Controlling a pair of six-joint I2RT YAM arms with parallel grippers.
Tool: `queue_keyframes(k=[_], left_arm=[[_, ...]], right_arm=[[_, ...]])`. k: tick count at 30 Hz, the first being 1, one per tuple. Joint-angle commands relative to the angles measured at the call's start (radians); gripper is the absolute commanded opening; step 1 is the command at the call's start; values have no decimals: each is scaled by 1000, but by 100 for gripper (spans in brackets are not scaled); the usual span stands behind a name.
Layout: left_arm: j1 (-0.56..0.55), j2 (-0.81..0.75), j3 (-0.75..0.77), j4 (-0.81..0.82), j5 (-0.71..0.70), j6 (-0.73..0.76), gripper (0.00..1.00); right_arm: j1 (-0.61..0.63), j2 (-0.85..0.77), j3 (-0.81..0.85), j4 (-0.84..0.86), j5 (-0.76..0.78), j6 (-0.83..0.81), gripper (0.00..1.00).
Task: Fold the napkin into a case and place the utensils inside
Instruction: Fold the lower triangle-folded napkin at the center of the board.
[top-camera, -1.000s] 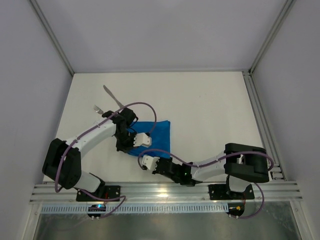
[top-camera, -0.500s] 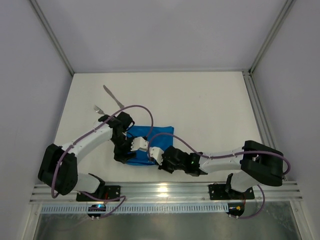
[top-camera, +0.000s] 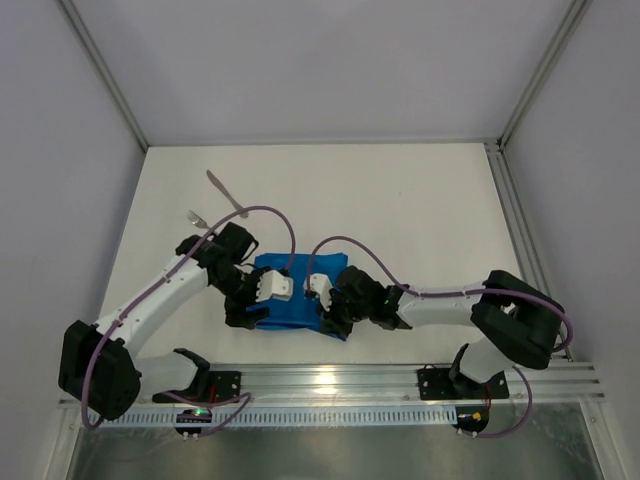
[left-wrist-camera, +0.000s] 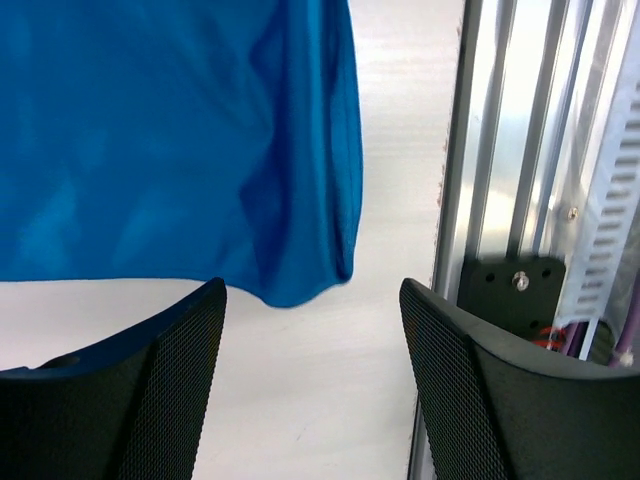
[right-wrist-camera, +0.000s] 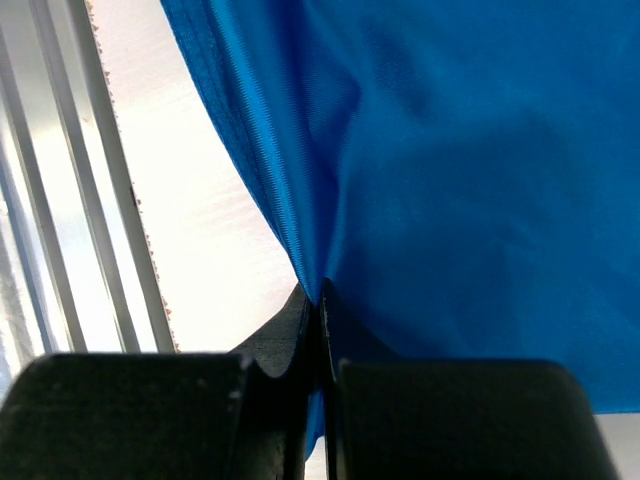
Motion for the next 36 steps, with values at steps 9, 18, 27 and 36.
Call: queue_keyframes(k=[9,18,27,36], left_arm=[[8,-104,-63,225,155,-295,87],[-22,-69,-183,467,-69,-272,99],[-25,-36,-232,523,-123,-186,75],[-25,-38,-235,483,-131,-165,8]], right_arm=[[-100,106,154,-81,-214,72,4],[-112,153,231,-127,-277,72,4],[-143,163,241,-143,-329,72,4],[-152,173,255,-147,-333,72,4]])
